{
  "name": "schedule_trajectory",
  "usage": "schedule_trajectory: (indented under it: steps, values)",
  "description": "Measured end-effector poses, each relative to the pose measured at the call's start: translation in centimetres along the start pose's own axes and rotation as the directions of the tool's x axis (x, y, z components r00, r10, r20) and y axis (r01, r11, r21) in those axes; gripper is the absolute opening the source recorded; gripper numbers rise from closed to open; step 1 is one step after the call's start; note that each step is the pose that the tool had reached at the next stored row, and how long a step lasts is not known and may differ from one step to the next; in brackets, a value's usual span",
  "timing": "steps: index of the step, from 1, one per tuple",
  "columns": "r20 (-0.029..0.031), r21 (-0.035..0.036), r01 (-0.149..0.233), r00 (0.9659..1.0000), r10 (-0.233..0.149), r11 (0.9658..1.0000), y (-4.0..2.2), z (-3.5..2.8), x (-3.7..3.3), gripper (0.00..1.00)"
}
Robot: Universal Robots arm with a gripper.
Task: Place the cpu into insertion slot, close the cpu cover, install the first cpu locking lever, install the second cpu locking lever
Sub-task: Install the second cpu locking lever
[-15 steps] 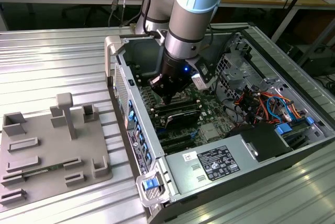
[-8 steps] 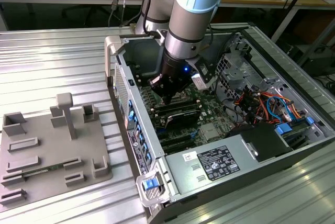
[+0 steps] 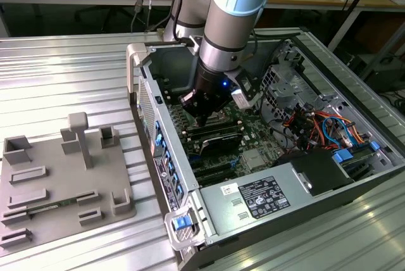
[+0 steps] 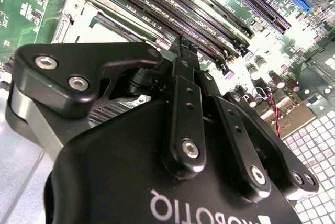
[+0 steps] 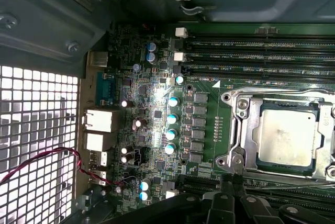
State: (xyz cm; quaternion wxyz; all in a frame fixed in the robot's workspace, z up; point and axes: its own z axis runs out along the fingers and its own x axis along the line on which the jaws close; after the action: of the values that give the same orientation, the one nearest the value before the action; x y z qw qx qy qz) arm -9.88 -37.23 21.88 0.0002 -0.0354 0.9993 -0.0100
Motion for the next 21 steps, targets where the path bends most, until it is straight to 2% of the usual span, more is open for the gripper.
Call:
schedule_trajectory:
  steps: [21]
  values:
    - [-0.0001, 0.0001, 0.0, 1.0, 0.0, 1.0, 0.09, 0.49, 0.41, 0.11]
